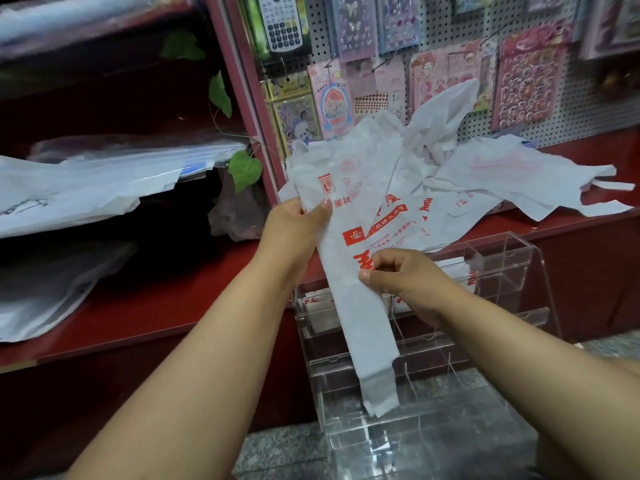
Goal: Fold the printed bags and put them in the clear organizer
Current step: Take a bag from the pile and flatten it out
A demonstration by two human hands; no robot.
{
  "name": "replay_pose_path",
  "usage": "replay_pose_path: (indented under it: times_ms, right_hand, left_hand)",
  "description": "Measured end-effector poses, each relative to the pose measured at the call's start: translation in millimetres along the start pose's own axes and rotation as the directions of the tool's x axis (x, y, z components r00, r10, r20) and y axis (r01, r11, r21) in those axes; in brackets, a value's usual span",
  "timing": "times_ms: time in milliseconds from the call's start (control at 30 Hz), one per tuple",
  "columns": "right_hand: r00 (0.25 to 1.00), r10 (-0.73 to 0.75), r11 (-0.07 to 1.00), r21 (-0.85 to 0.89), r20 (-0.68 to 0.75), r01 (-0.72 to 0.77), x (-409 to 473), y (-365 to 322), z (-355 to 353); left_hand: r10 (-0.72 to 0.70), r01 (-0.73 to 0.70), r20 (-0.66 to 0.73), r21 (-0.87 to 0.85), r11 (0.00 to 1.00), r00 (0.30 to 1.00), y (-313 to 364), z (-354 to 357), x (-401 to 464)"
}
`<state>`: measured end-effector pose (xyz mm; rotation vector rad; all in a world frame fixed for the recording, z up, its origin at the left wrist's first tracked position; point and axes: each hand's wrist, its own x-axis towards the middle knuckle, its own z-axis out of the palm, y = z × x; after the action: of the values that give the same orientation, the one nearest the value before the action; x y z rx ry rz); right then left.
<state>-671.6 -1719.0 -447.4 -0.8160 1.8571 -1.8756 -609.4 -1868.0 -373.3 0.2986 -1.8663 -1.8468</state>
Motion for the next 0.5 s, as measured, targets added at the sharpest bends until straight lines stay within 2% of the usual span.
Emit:
replay_pose_path:
  times_ms: [100,167,233,367,500]
  right_hand:
    - [0.998,-0.019,0.996,0.081,-0.059,0.024,-1,-5,0]
    - [0.995,-0.029,0.991,0.124,-0.099,0.041,-2,-7,0]
    - [0.993,-0.025,0.992,0.121,-0.119,0.039,-2,-8,0]
    - [0.991,-0.009,0.993,0.115,-0.137,0.025,-2,-8,0]
    - [0.985,-0.050,0.994,0.086,-0.164,0.064,-4,-13,1]
  left_hand:
    - [-0.102,0.109,0.093,-0.075,0.991,0.990,-5,1,-6]
    - [-0.233,0.236,0.126,-0.010,0.972,0.964,-22,0,-15]
    - [-0.297,0.288,0.124,0.088,0.954,0.947,-41,-2,-24]
    - [-0.215,0.211,0.029,0.108,0.971,0.976,-54,-2,-29]
    - [-0.152,0.151,0.011,0.074,0.986,0.988,-51,-2,-34]
